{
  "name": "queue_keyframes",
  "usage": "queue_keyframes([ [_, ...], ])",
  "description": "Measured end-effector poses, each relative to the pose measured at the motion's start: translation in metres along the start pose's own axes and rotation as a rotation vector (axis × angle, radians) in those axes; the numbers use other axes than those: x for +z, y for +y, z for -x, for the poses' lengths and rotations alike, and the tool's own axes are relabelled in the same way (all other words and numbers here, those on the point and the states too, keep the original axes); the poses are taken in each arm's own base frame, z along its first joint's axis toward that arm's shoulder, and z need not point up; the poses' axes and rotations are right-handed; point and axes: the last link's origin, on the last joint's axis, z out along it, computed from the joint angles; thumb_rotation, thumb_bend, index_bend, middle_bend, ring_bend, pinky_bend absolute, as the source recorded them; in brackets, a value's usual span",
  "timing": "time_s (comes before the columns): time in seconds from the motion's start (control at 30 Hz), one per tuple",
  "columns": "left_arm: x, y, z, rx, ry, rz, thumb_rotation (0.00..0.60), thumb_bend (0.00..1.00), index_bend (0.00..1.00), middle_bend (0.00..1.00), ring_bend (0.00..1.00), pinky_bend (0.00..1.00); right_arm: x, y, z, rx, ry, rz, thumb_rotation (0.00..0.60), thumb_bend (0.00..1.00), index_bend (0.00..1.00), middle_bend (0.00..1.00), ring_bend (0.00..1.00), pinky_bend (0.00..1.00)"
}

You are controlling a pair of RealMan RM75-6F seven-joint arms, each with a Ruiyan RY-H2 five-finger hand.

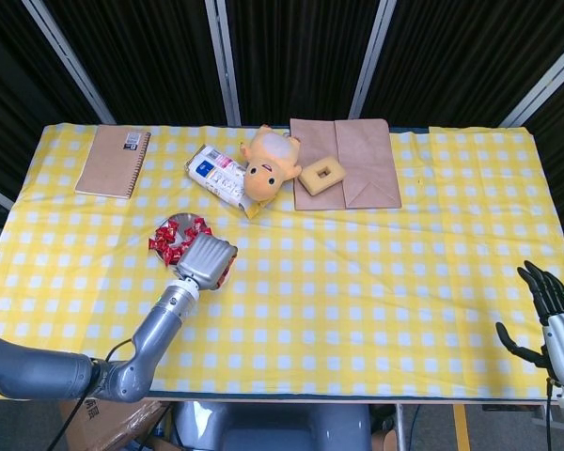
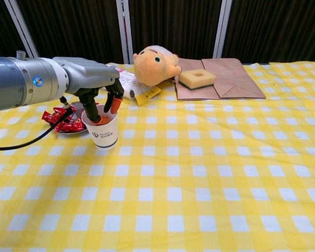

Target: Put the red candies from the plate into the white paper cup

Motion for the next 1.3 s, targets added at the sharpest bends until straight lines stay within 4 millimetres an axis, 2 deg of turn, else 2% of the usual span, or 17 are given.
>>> queue_keyframes([
  [0.27, -0.003, -0.001, -0.002, -0.001, 0.002, 0.001, 0.600, 0.35, 0.47, 0.43, 0.91, 0.92, 0.000, 0.000, 0.000, 0.000, 0.004, -0.001, 0.600, 0.42, 0.00, 0.00, 0.00, 0.00],
  [0.53, -0.006, -0.007, -0.014, -0.047, 0.057, -0.008, 0.600, 0.28, 0.33, 0.30, 0.90, 0.92, 0.000, 0.000, 0.000, -0.001, 0.005, 0.000, 0.600, 0.42, 0.00, 0.00, 0.00, 0.00],
  [0.63, -0.007, -0.015, -0.023, -0.068, 0.099, -0.028, 0.600, 0.24, 0.28, 0.28, 0.89, 0.92, 0.000, 0.001, 0.000, 0.000, 0.005, 0.001, 0.600, 0.42, 0.00, 0.00, 0.00, 0.00],
  [0.8, -0.009, -0.041, -0.029, -0.060, 0.113, -0.095, 0.600, 0.18, 0.26, 0.26, 0.89, 0.92, 0.000, 0.000, 0.000, 0.001, 0.005, -0.004, 0.600, 0.42, 0.00, 0.00, 0.00, 0.00],
  [1.3, -0.004, -0.104, 0.020, 0.014, -0.038, -0.258, 0.600, 0.17, 0.29, 0.29, 0.89, 0.92, 0.001, 0.000, 0.001, 0.006, -0.001, -0.001, 0.600, 0.42, 0.00, 0.00, 0.00, 0.00],
])
